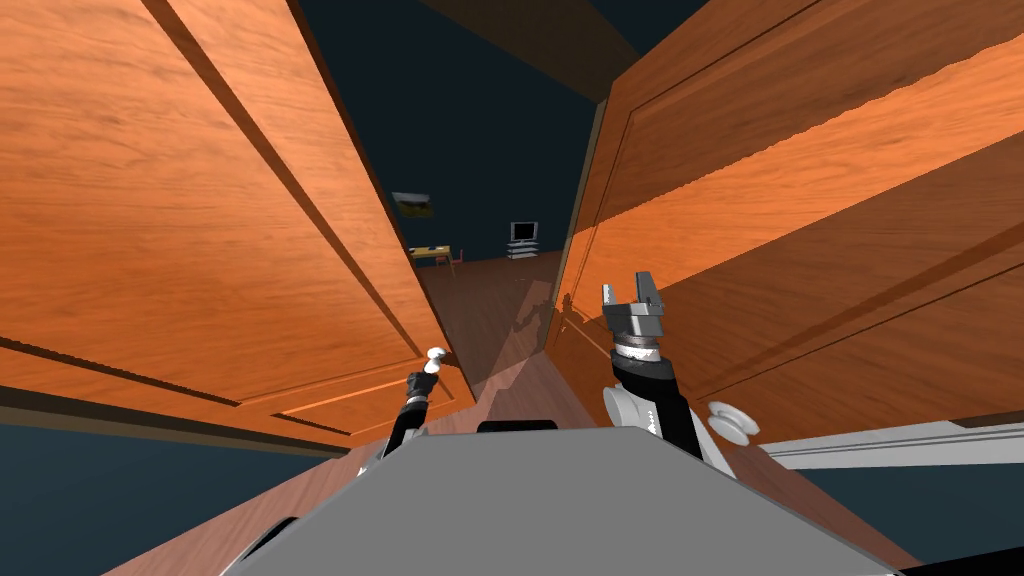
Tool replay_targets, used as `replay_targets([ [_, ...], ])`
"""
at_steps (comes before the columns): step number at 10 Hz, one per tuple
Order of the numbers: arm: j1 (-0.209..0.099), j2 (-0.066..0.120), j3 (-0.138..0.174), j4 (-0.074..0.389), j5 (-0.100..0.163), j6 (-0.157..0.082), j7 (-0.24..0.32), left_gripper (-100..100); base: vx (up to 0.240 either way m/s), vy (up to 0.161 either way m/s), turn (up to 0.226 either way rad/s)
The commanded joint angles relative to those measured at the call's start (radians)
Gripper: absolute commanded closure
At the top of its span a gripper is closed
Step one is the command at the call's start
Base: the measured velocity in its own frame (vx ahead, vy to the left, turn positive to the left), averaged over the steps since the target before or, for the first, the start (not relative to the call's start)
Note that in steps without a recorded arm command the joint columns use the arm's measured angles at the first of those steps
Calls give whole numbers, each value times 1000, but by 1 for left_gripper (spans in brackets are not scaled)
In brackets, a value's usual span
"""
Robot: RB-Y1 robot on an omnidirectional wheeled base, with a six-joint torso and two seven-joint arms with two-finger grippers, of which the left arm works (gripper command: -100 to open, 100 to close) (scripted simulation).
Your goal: Pull the door open
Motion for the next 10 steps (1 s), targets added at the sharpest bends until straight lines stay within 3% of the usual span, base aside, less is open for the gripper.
replay_targets([
  [1, -7, -3, -11, -27, 13, -10, 50, 100, -48, 12, -60],
  [2, -7, -3, -11, -27, 13, -10, 54, 100, -41, 9, -34],
  [3, -9, -4, -15, -29, 28, -7, 95, 100, -49, 19, -58],
  [4, 1, -10, -18, -10, 42, 4, 107, -100, -70, 42, -4],
  [10, 8, -39, -50, -68, 113, 26, 241, -100, -117, -11, -33],
])
